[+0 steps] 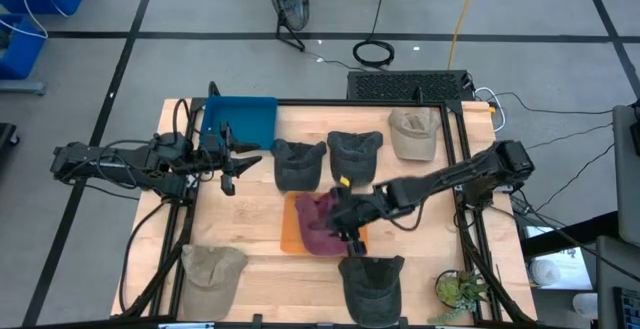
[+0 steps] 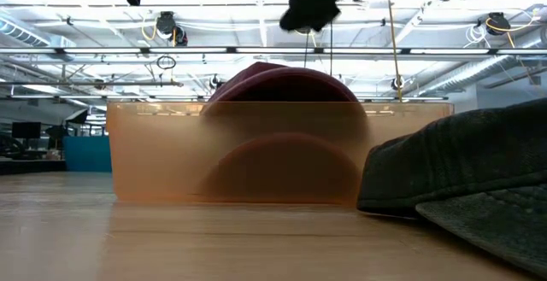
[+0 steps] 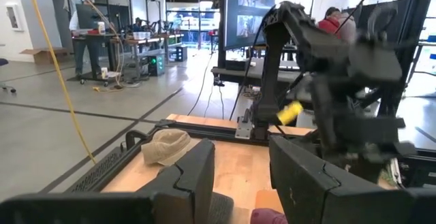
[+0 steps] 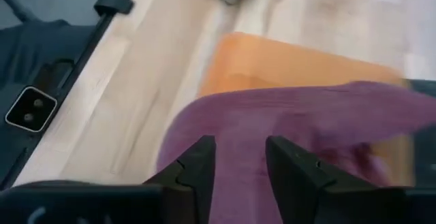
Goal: Pick & Place hat
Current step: Put the red cap into the orange bin
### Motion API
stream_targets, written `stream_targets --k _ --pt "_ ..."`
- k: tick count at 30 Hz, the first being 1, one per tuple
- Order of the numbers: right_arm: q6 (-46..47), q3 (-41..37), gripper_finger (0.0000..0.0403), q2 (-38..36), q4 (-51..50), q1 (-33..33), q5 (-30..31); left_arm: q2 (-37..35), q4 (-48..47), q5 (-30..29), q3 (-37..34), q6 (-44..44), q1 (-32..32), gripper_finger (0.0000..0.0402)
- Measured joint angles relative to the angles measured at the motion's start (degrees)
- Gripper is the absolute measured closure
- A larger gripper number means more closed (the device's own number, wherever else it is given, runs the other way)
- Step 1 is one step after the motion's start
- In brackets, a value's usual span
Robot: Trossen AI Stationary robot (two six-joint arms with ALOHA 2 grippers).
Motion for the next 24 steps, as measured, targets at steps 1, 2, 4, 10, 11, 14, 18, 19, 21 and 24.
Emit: stream_targets --k 1,2,4,10,11,14,18,19,21,24 --pt "0.0 -1.9 0.0291 0.2 3.3 0.4 0.0 0.0 0.0 0.0 0.0 0.0 0.0 0.0259" --pt "0.0 -3.8 0.0294 0.3 6.5 0.6 0.1 0.0 0.0 0.0 0.0 -0.1 0.0 0.0259" --pt "0.1 -7.4 0.0301 0.3 12.0 0.6 0.3 0.0 0.0 0.0 0.0 -0.2 0.0 0.0259" --pt "0.7 -15.4 0.0322 0.2 27.3 -1.8 0.4 0.0 0.1 0.0 0.0 0.0 0.0 0.0259" --pt "1.0 -16.4 0.0325 0.2 28.8 -2.3 0.4 0.0 0.1 0.0 0.0 0.0 0.0 0.0259" --pt "1.3 -18.0 0.033 0.2 30.7 -3.0 0.8 0.0 0.1 0.0 0.0 0.0 0.0 0.0259" --pt "-0.3 -19.5 0.033 0.3 32.9 -3.0 4.4 0.0 0.1 0.0 0.0 0.0 0.0 0.0259" --pt "-0.5 -19.6 0.033 0.6 33.5 -2.9 4.7 0.0 0.1 0.0 0.0 0.0 0.0 0.0259" --pt "-0.7 -19.6 0.033 1.4 33.9 -3.0 4.7 0.0 0.1 0.0 0.0 0.0 0.0 0.0259" --pt "-1.4 -19.6 0.033 3.7 36.0 -3.0 4.7 0.0 0.2 0.0 0.0 0.0 0.0 0.0259"
